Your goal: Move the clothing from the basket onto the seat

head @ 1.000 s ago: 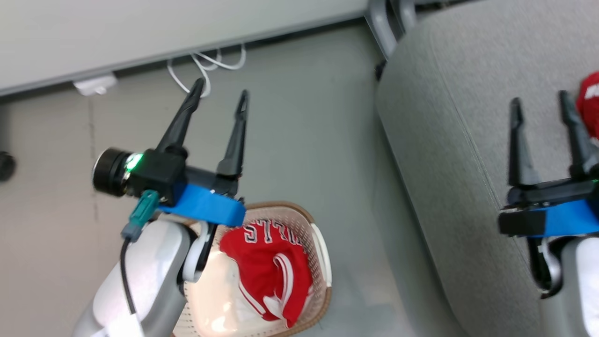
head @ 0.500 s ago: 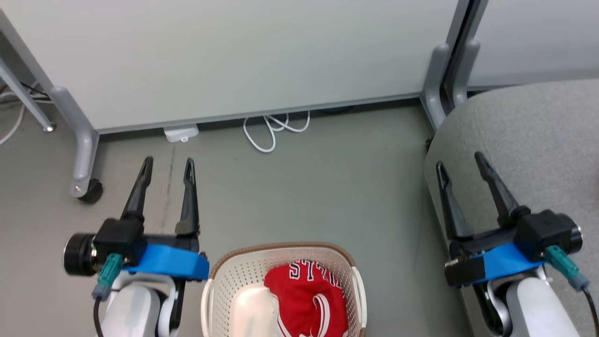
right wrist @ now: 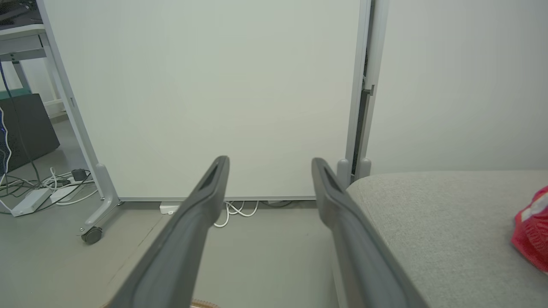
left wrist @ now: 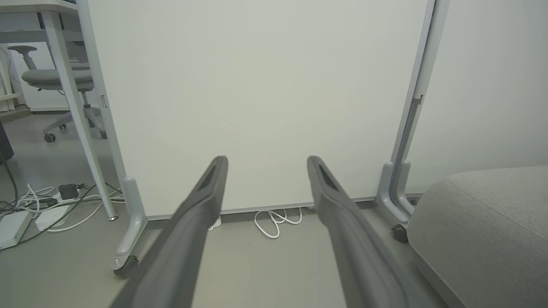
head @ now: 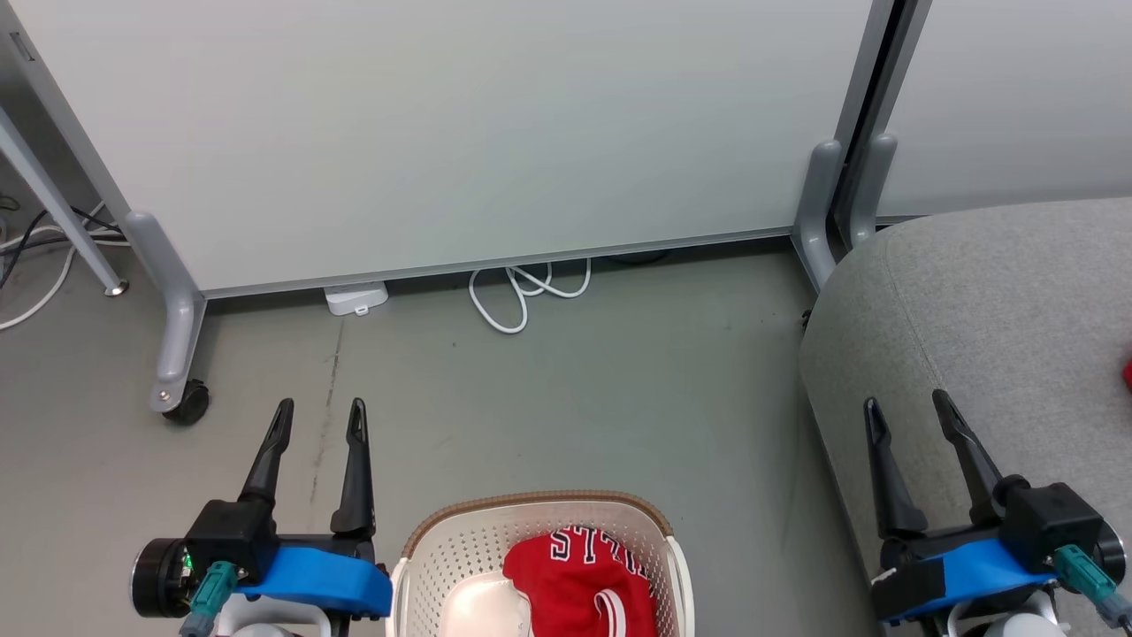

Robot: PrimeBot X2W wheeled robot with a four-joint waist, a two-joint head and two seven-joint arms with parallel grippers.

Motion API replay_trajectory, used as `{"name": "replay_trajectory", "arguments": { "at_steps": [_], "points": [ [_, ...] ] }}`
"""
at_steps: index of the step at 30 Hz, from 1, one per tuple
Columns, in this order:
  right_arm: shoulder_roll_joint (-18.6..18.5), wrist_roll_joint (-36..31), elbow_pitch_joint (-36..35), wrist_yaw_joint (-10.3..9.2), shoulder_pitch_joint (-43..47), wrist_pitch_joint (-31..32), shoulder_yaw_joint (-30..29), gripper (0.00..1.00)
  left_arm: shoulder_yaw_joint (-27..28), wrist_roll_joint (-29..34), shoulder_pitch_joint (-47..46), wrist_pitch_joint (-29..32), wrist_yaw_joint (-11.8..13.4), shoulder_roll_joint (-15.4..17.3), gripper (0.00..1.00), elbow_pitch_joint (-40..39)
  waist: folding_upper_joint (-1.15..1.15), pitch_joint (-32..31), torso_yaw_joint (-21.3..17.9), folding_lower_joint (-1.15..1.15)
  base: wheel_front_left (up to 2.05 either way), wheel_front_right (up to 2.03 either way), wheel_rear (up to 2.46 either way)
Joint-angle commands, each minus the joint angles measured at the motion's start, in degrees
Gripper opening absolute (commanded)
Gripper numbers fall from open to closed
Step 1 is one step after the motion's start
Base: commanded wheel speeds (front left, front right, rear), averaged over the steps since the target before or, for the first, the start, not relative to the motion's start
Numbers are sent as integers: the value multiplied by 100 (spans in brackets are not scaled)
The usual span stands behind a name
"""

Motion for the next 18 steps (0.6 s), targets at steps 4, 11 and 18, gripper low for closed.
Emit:
{"name": "replay_trajectory", "arguments": {
  "at_steps": [4,11,18],
  "points": [
    [46,19,-5,1,211,-20,-49,100,161,92,122,-27,-96,-73,100,15,-1,-21,1,1,0,0,0],
    [55,110,14,1,307,-20,-81,100,281,197,205,-27,-196,-141,100,67,-1,-45,25,1,0,0,0],
    [54,195,40,1,333,-20,-78,100,340,254,214,-27,-258,-186,100,112,-1,-63,40,1,0,0,0]
  ]
}}
